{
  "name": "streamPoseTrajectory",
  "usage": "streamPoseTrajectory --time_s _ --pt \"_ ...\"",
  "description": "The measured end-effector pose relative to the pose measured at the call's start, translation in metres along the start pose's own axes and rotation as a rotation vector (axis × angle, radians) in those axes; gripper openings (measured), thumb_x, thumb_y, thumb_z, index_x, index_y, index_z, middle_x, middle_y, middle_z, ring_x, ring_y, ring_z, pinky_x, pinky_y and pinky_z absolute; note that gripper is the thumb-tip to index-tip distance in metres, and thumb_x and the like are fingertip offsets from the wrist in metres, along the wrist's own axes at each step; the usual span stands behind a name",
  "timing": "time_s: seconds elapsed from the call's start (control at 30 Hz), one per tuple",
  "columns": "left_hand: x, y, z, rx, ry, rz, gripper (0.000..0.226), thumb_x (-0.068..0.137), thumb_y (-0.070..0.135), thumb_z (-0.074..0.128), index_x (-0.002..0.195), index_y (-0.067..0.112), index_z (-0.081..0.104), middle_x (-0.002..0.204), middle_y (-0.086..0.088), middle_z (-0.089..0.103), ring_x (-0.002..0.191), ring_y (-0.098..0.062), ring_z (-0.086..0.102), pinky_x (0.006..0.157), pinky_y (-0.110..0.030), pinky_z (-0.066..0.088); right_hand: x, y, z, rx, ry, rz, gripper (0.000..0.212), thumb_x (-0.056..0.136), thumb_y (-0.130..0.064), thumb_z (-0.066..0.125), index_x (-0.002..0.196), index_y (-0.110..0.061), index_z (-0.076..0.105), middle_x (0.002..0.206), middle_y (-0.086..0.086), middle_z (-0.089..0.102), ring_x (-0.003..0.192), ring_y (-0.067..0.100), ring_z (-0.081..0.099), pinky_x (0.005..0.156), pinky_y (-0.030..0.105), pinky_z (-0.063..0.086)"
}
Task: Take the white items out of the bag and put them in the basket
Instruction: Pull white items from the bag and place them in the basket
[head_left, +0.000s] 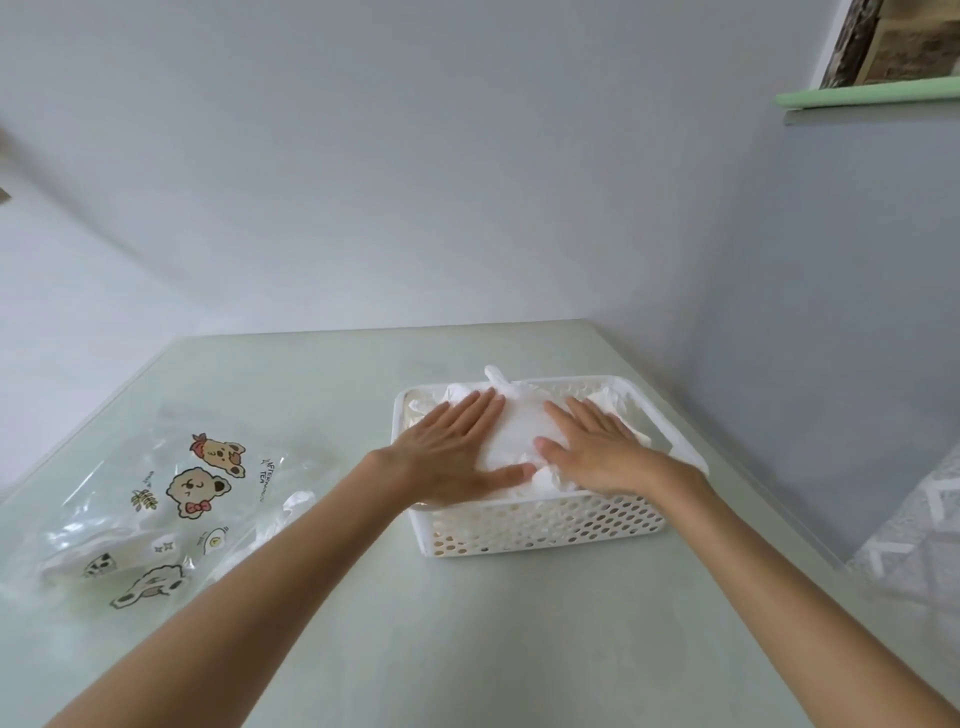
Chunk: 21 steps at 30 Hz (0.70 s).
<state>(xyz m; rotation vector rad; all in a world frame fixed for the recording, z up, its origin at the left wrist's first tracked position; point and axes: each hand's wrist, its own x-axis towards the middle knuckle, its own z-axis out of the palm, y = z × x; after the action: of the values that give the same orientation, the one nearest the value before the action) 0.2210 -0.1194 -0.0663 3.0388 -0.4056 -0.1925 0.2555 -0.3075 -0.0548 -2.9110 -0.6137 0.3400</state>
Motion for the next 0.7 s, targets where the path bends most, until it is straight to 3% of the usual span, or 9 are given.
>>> streamPoseTrajectory --time_s 0.07,0.17,0.33,0.4,0.47,0.53,0.6,0.63,0.7 --pt "-0.004 0.001 -0.002 0.011 -0.079 -0.056 0.104 0.079 0.083 0.021 0.149 0.019 -0.022 0.157 0.006 -0.025 0.144 -0.006 -0.021 0.12 -0.035 -0.008 0.003 0.015 -0.005 -0.038 -0.13 0.072 0.076 0.094 -0.066 0.019 0.151 -0.029 -0.014 0.157 0.0 -0.025 0.144 0.016 -0.023 0.116 0.037 -0.011" --pt "-0.003 0.003 -0.006 0.02 -0.183 -0.111 0.106 0.078 0.084 0.026 0.149 0.022 -0.022 0.157 0.007 -0.025 0.145 -0.008 -0.021 0.12 -0.035 -0.009 0.003 0.031 -0.011 -0.126 -0.199 0.134 0.093 0.082 -0.08 0.023 0.149 -0.03 -0.019 0.156 0.0 -0.028 0.144 0.017 -0.024 0.116 0.039 -0.011" --pt "0.004 0.005 -0.007 0.03 -0.3 -0.158 0.107 0.074 0.088 0.022 0.15 0.025 -0.02 0.158 0.008 -0.023 0.145 -0.01 -0.019 0.12 -0.042 -0.007 0.017 0.041 -0.004 -0.205 -0.285 0.115 0.086 0.09 -0.071 0.026 0.149 -0.031 -0.021 0.156 0.0 -0.028 0.145 0.02 -0.022 0.119 0.042 -0.007" --pt "0.005 0.005 -0.017 -0.042 -0.301 -0.152 0.107 0.071 0.091 0.015 0.153 0.028 -0.011 0.16 0.009 -0.014 0.147 -0.011 -0.012 0.12 -0.043 -0.004 0.018 0.04 -0.01 -0.184 -0.272 0.13 0.085 0.091 -0.069 0.029 0.149 -0.031 -0.02 0.156 -0.001 -0.028 0.145 0.021 -0.022 0.119 0.045 -0.006" --pt "0.004 0.005 -0.032 -0.13 -0.205 -0.105 0.093 0.08 0.084 0.008 0.152 0.026 0.017 0.16 0.0 0.015 0.148 -0.019 0.01 0.119 -0.044 0.009 0.012 0.039 -0.017 -0.099 -0.214 0.12 0.086 0.089 -0.07 0.03 0.149 -0.032 -0.02 0.156 -0.003 -0.027 0.145 0.02 -0.023 0.119 0.045 -0.006" --pt "0.002 0.003 -0.044 -0.125 0.044 -0.076 0.066 0.094 0.066 0.014 0.127 0.022 0.05 0.143 -0.006 0.044 0.134 -0.026 0.036 0.107 -0.042 0.028 0.003 0.039 -0.024 -0.027 -0.152 0.088 0.089 0.087 -0.072 0.032 0.149 -0.032 -0.017 0.156 -0.005 -0.026 0.144 0.018 -0.023 0.118 0.044 -0.006" --pt "0.004 -0.004 -0.048 0.032 0.309 -0.034 0.049 0.099 0.054 0.026 0.127 0.025 0.053 0.139 -0.001 0.045 0.126 -0.022 0.04 0.1 -0.036 0.033 -0.007 0.039 -0.032 -0.077 -0.068 0.055 0.084 0.091 -0.066 0.035 0.152 -0.031 -0.009 0.159 -0.003 -0.019 0.146 0.019 -0.018 0.117 0.042 -0.003" --pt "0.007 -0.007 -0.049 0.103 0.355 0.017 0.044 0.1 0.049 0.031 0.134 0.026 0.048 0.142 0.0 0.04 0.127 -0.02 0.038 0.1 -0.033 0.033 -0.011 0.038 -0.036 -0.133 0.018 0.037 0.078 0.093 -0.061 0.039 0.153 -0.029 0.001 0.161 -0.001 -0.01 0.148 0.021 -0.011 0.117 0.041 0.002" --pt "0.017 -0.014 -0.044 0.202 0.287 0.139 0.048 0.102 0.044 0.032 0.147 0.027 0.031 0.153 0.001 0.027 0.137 -0.019 0.029 0.107 -0.033 0.029 -0.017 0.035 -0.042 -0.116 0.267 -0.059 0.062 0.093 -0.047 0.054 0.147 -0.027 0.031 0.156 0.002 0.025 0.144 0.021 0.02 0.113 0.037 0.02"
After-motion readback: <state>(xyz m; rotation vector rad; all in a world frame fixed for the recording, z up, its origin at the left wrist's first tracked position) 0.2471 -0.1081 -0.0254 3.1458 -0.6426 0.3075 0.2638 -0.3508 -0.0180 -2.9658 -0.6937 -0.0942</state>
